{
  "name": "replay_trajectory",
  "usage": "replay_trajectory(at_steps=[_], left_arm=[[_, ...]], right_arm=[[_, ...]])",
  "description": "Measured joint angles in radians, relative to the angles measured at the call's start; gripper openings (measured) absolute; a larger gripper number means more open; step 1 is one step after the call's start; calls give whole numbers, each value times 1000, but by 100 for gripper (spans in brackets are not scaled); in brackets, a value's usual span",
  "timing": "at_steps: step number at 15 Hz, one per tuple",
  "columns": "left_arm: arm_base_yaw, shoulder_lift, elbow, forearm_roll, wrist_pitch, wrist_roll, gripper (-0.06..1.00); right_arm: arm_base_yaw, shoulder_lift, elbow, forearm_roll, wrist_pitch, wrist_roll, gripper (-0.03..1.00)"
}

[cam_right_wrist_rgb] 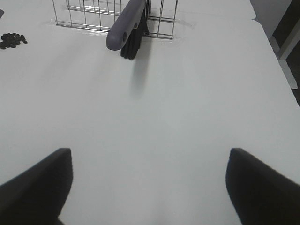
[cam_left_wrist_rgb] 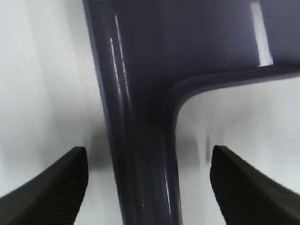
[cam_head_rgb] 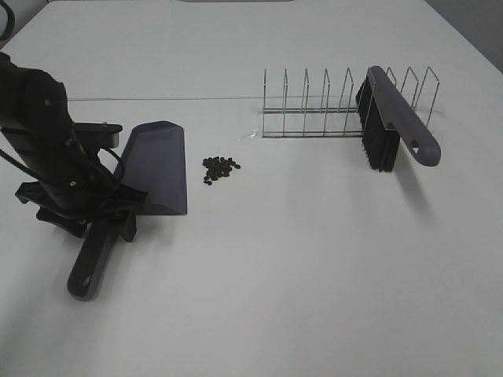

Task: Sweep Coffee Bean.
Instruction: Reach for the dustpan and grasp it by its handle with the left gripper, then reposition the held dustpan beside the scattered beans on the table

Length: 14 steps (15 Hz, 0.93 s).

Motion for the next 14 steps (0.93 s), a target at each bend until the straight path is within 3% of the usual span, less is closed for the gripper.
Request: replay_trajectory(at_steps=[4,7,10,14], left_arm=[[0,28,-30,4,0,16,63],[0,35,-45,4,8,20,35],[0,34,-45,2,17,-56,36],[0,-41,-44,3,45,-81,36]], right_arm=[[0,0,0,0,0,0,84],[0,0,0,0,0,0,84],[0,0,0,0,0,0,84],[0,0,0,0,0,0,84]])
